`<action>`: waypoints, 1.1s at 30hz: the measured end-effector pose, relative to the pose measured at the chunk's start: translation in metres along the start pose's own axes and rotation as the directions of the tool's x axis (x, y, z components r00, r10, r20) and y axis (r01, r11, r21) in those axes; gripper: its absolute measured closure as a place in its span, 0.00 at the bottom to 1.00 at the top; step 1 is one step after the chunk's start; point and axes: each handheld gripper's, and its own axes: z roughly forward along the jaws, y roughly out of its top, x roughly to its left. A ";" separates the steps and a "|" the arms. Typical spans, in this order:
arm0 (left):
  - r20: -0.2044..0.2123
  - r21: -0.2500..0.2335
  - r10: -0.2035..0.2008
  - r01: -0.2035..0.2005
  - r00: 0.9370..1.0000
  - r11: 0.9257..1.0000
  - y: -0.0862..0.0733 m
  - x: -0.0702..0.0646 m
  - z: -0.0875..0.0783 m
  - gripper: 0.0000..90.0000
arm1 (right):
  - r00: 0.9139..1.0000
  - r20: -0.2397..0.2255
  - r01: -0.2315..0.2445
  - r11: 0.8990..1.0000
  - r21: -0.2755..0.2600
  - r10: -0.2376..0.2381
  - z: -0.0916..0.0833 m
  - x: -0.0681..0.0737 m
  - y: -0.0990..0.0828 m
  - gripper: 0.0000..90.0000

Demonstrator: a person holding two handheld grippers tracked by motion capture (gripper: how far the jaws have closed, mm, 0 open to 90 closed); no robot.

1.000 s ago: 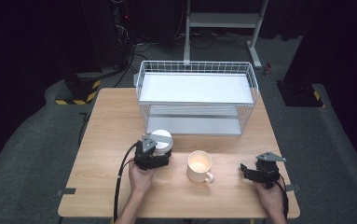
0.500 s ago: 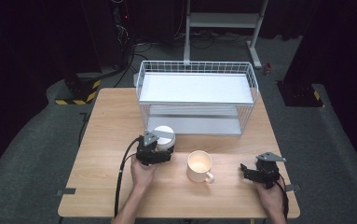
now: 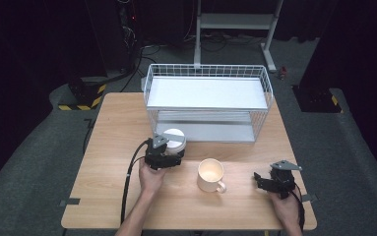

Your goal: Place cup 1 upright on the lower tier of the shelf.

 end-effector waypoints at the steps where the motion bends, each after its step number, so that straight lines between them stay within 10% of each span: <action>1: -0.002 -0.002 0.006 -0.006 1.000 1.000 0.003 0.000 0.000 0.21 | 1.000 0.000 0.002 1.000 -0.001 -0.002 0.000 0.000 0.000 0.23; 33: -0.031 0.003 0.009 -0.009 0.999 1.000 0.032 0.010 0.034 0.21 | 1.000 0.000 0.000 1.000 -0.002 0.000 0.000 0.000 0.000 0.23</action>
